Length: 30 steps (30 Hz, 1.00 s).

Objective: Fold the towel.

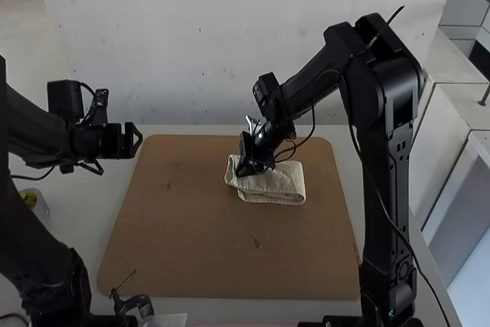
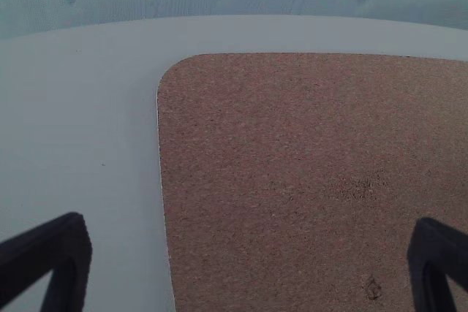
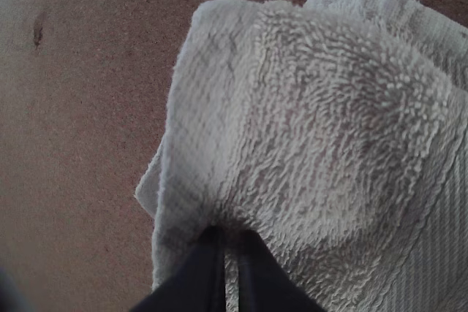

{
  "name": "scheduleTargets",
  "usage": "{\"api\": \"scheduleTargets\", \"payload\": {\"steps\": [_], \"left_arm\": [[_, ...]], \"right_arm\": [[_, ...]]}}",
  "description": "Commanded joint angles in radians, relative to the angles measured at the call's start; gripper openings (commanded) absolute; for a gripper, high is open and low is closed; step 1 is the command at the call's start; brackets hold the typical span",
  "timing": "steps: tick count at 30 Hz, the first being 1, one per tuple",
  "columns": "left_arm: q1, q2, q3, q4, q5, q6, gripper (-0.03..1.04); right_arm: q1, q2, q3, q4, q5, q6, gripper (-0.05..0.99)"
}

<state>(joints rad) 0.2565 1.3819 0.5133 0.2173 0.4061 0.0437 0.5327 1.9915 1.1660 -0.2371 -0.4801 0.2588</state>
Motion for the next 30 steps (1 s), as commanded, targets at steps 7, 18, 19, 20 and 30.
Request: {"api": "scheduleTargets", "payload": {"steps": [7,18,19,20,30], "left_arm": [[0.023,-0.023,-0.018,0.01,0.033,0.001,0.97],[0.027,-0.006,-0.027,0.016,0.036,-0.004,0.96],[0.026,-0.006,-0.027,0.016,0.034,-0.004,0.96],[0.024,-0.006,-0.027,0.016,0.036,-0.005,0.96],[0.021,-0.034,-0.033,0.016,0.034,-0.018,0.96]], "right_arm": [[0.0,0.058,-0.011,0.061,0.015,0.008,0.02],[-0.008,0.09,-0.019,0.088,0.011,0.017,0.02],[-0.008,0.086,-0.023,0.088,0.011,0.022,0.02],[-0.007,0.07,-0.031,0.09,0.012,0.022,0.02],[0.003,-0.117,-0.071,0.081,0.015,0.059,0.67]]}}
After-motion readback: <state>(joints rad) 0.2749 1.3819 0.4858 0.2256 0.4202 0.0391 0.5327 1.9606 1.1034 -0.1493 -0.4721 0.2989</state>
